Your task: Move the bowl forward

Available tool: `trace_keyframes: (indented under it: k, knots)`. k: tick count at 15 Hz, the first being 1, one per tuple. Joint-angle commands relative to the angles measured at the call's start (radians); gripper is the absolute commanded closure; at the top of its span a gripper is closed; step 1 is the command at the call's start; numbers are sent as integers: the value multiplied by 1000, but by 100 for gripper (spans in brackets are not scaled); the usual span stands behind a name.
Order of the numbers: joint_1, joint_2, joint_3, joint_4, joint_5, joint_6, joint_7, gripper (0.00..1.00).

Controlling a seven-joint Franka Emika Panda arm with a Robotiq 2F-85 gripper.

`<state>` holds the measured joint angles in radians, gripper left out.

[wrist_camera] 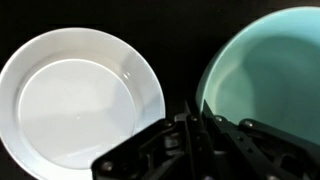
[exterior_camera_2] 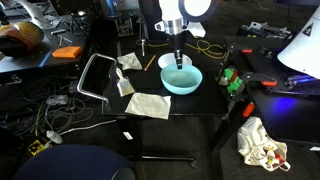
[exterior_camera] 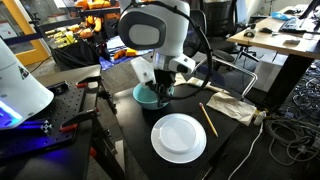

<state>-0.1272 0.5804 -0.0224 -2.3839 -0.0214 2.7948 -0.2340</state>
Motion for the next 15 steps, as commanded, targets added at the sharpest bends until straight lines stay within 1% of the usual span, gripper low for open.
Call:
trace_keyframes:
  k: [1, 6, 13, 14, 15]
  knots:
    - [-8, 4, 23, -37, -38, 16, -31, 99]
    - [6, 2, 25, -52, -75, 7, -65, 99]
    - [29, -19, 14, -96, -137, 9, -59, 99]
    - [37, -25, 7, -101, -146, 10, -49, 70]
    - [42, -30, 2, -108, -154, 15, -44, 68]
